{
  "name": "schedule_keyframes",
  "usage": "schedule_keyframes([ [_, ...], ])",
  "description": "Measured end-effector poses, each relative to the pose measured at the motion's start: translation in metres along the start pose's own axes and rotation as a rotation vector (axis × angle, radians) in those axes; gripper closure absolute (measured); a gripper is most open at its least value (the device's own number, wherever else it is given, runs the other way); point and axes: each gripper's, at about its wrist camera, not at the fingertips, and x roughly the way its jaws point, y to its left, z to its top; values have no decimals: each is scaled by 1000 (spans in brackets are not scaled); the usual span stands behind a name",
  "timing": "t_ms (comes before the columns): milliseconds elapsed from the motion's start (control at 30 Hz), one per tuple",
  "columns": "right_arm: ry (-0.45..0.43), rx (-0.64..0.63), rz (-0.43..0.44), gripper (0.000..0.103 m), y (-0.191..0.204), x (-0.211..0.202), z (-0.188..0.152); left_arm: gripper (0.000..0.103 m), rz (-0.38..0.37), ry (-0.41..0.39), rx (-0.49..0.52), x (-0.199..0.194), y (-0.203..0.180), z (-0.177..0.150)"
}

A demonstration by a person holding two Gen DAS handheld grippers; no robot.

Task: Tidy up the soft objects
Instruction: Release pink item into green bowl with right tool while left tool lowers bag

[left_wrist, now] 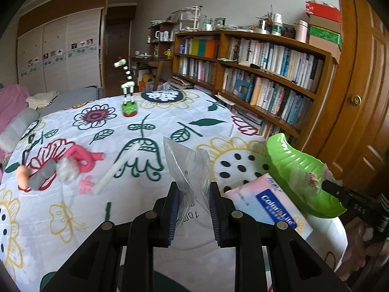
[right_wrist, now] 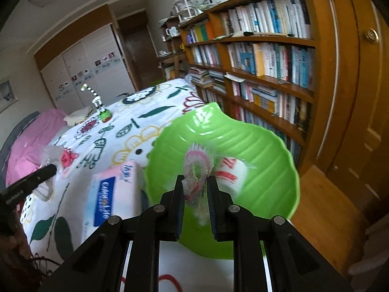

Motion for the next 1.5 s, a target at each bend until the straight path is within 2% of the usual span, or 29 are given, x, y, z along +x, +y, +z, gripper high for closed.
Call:
schedule_keyframes([
  [133,11,6,-15,84,-10,1,-3,78,-21,8,24,4,-14,4],
  [200,8,8,-28,72,-16,0,-3,78,-30,10,33,6,-20,6],
  [300,-15,8,-39,66,-21,-3,-3,78,-44,11,53,8,-31,9],
  [800,-38,18,-41,66,-36,-9,-6,78,-202,68,109,28,-85,29],
  [1033,-37,35,-33,66,-39,-9,-7,78,-299,154,98,53,-108,34],
  [1367,-41,54,-32,66,-41,-9,-9,77,-348,187,156,69,-145,45],
  [1400,-41,56,-31,66,-41,-8,-8,75,-358,191,160,71,-149,46],
  [1433,-41,57,-31,66,-40,-8,-9,64,-364,197,159,73,-151,47],
  [1467,-40,55,-30,66,-41,-8,-8,45,-369,204,157,75,-153,48],
  [1500,-40,56,-30,66,-40,-8,-9,35,-378,213,154,78,-155,48],
])
